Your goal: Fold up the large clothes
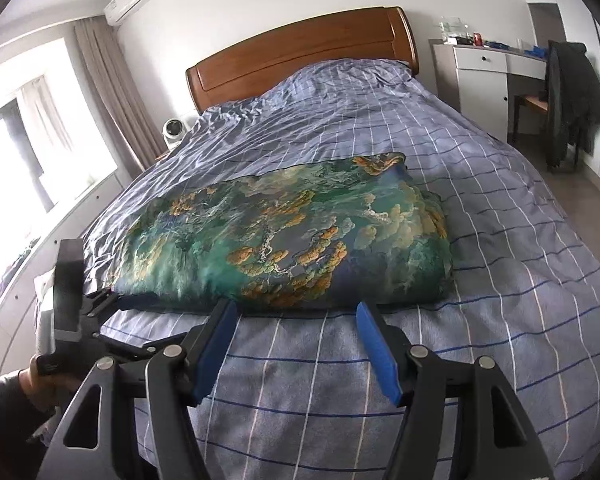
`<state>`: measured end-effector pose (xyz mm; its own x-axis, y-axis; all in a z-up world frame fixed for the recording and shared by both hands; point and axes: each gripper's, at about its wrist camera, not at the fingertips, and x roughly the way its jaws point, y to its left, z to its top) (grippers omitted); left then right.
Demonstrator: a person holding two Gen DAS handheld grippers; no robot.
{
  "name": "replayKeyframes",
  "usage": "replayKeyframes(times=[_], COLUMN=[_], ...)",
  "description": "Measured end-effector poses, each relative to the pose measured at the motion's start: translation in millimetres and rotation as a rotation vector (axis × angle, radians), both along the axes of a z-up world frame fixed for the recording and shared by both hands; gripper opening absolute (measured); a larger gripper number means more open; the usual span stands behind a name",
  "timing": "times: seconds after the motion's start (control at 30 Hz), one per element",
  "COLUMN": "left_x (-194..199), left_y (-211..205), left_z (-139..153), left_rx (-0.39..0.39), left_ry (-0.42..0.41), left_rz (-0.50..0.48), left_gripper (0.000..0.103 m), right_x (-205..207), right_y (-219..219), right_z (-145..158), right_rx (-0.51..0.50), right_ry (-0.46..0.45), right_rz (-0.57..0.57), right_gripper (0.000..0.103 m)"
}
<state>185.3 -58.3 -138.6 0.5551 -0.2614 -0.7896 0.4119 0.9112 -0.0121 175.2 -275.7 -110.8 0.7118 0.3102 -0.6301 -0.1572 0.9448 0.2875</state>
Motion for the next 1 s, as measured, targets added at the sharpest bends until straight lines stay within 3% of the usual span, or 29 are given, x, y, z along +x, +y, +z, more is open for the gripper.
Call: replayKeyframes(times=[1.0], left_x=[-11.1], left_y=[3.3], left_z=[1.6], left_rx=[-0.064], left_ry=[0.034], left_rz=[0.048], left_gripper=[0.096], right_x=[1.0], right_y=[-11.2], right_z=[-21.9], right_rx=[0.046], right_ry=[0.072], right_rz=[-0.045], right_gripper=[0.068])
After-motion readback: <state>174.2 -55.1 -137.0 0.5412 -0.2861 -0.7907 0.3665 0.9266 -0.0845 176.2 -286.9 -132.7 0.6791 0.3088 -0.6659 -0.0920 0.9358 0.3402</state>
